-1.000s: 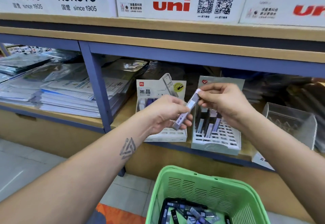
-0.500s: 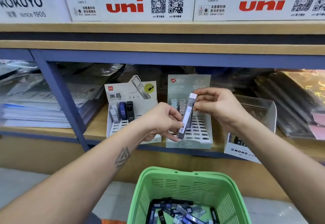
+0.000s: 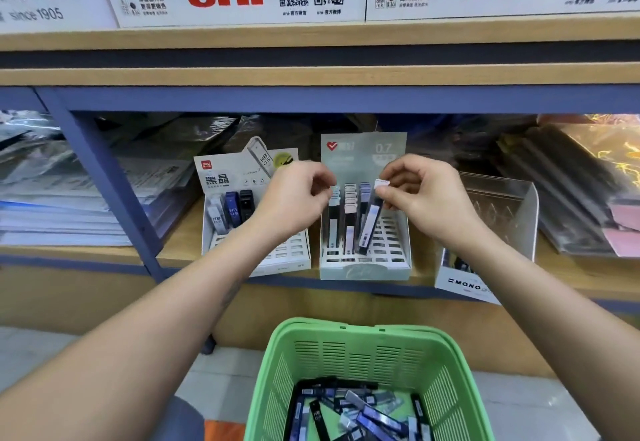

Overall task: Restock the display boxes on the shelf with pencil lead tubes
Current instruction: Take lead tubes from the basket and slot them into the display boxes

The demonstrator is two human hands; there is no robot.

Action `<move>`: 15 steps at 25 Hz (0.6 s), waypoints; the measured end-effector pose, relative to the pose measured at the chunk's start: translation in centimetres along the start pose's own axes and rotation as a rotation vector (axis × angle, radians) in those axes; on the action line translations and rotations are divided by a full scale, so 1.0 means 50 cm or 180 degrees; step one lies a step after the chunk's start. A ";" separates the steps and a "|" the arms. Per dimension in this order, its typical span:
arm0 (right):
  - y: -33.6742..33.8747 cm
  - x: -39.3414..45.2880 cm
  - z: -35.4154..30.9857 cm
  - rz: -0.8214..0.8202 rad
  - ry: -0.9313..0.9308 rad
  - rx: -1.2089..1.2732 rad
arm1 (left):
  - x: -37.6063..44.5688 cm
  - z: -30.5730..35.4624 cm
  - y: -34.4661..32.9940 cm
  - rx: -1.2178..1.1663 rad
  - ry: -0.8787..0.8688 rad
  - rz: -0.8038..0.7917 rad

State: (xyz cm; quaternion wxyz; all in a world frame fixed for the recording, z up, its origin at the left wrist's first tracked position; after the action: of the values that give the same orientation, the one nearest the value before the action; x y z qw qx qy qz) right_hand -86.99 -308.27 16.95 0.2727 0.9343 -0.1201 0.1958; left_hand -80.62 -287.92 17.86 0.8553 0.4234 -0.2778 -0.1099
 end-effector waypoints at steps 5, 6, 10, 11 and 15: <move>-0.048 -0.014 0.009 -0.0074 0.0254 -0.0107 | -0.009 -0.004 -0.023 0.0814 -0.0840 -0.0572; -0.054 -0.015 0.011 -0.0100 0.0254 -0.0118 | -0.013 -0.006 -0.025 0.0858 -0.0850 -0.0673; -0.062 -0.013 0.014 -0.0107 0.0290 -0.0155 | -0.019 -0.018 -0.028 0.0935 -0.0754 -0.0937; -0.063 -0.013 0.014 -0.0125 0.0291 -0.0152 | -0.018 -0.020 -0.027 0.0921 -0.0753 -0.0953; -0.066 -0.015 0.012 -0.0272 0.0355 -0.0107 | -0.016 -0.021 -0.024 0.0955 -0.0749 -0.1029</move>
State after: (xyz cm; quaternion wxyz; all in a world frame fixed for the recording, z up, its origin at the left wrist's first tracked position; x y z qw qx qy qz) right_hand -86.38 -305.80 14.64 0.3028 0.9215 -0.0680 0.2336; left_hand -80.65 -287.64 16.09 0.7159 0.5688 -0.3174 -0.2513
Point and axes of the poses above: each hand's wrist, its own x-axis towards the middle knuckle, its own y-axis out of the back of the hand, z = x × y, the point moved 1 cm from there along x, towards the middle knuckle, and after that the axes turned 2 degrees about -z, right-handed, at the moved point
